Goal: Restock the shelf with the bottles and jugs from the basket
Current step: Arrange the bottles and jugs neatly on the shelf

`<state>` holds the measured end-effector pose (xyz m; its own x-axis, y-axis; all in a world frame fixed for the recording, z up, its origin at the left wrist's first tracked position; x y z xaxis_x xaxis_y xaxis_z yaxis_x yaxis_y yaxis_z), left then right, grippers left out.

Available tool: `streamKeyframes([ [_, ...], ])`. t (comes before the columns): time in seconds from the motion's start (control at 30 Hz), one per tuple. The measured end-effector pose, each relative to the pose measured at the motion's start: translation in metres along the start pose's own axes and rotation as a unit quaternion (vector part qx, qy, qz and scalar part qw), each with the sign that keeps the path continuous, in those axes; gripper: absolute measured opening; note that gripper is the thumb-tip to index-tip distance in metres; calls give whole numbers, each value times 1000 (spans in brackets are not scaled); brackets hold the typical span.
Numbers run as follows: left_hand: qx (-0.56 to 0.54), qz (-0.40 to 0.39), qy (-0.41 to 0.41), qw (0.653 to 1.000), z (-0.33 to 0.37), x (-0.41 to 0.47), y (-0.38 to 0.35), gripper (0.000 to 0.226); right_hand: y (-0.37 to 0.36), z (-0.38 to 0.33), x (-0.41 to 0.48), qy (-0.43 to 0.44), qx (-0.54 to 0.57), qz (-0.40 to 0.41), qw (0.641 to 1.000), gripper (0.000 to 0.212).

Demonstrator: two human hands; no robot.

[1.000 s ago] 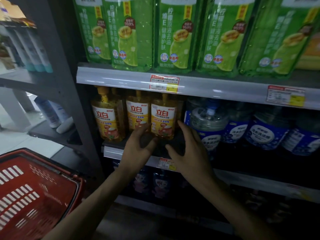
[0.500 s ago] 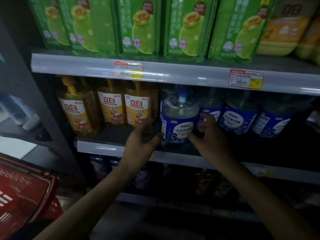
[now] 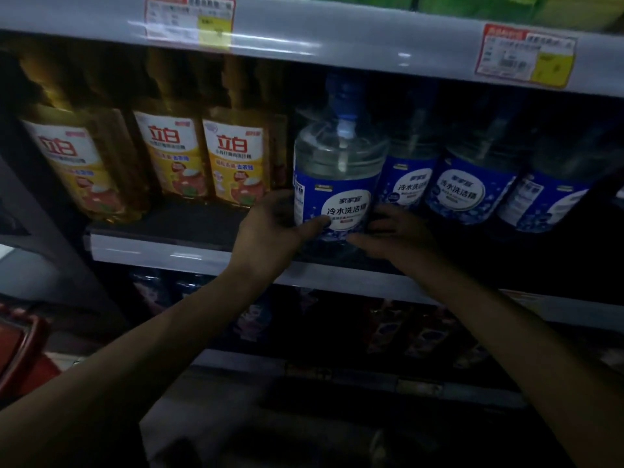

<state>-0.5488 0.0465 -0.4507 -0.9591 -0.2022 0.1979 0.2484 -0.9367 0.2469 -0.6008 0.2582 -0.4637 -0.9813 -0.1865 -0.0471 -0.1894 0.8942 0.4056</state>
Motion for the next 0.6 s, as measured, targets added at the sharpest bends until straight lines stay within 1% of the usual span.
streamKeyframes([
  [0.1,8,7,-13,1000,-3,4,-2,57,-5,-6,4,35,25,-2,999,54],
  [0.17,18,1,-23,1000,-5,6,-3,61,-5,-7,6,51,28,9,998,52],
  [0.3,7,7,-9,1000,-10,13,3,62,-6,-5,7,54,21,47,997,53],
  [0.43,-14,13,14,1000,-14,18,11,55,-12,-5,5,53,2,95,994,60],
  [0.6,-32,-4,2,999,-14,20,16,50,-18,-6,3,44,-25,136,989,67],
])
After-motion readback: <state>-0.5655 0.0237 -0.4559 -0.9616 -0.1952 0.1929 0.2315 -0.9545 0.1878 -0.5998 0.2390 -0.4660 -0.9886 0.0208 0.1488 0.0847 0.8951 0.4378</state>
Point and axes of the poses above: each hand's wrist, its own x-axis towards the middle knuckle, its own y-axis out of the back of the hand, z = x × y, the point moved 7 cm from there along x, towards the middle knuckle
